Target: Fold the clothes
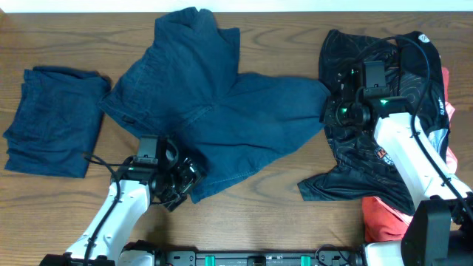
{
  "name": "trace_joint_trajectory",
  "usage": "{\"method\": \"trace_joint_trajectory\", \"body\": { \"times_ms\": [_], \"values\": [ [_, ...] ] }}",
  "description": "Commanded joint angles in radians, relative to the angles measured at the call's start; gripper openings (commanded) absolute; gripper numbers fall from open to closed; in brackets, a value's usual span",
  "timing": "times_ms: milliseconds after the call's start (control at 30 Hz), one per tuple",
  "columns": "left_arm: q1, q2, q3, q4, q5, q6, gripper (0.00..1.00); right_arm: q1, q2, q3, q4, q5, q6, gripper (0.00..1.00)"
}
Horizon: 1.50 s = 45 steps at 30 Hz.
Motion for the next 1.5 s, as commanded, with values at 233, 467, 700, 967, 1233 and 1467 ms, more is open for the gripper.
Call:
{"method": "trace_joint_trajectory", "body": {
  "times_ms": [233,467,700,967,1233,1467],
  "values": [
    [-0.150,0.002,-0.005,0.023,0.004,-0.181,0.86,0.003,-0.013,0.009,-0.026,0.016,-0.019,0.01],
    [-0.232,0.002,-0.005,-0.053,0.005,-0.307,0.86,0.003,-0.014,0.009,-0.029,0.016,-0.022,0.01],
    [-0.308,0.002,-0.006,-0.053,-0.147,-0.469,0.86,0.003,-0.014,0.009,-0.030,0.015,-0.035,0.02],
    [-0.351,0.002,-0.006,0.019,-0.352,-0.658,0.86,0.003,-0.014,0.009,-0.035,0.016,-0.035,0.02],
    [-0.443,0.002,-0.006,0.041,-0.279,-0.764,0.79,0.002,-0.014,0.009,-0.035,0.016,-0.035,0.03],
    [-0.478,0.003,-0.006,0.042,-0.349,-0.811,0.79,0.002,-0.014,0.009,-0.038,0.015,-0.035,0.04]
  ]
}}
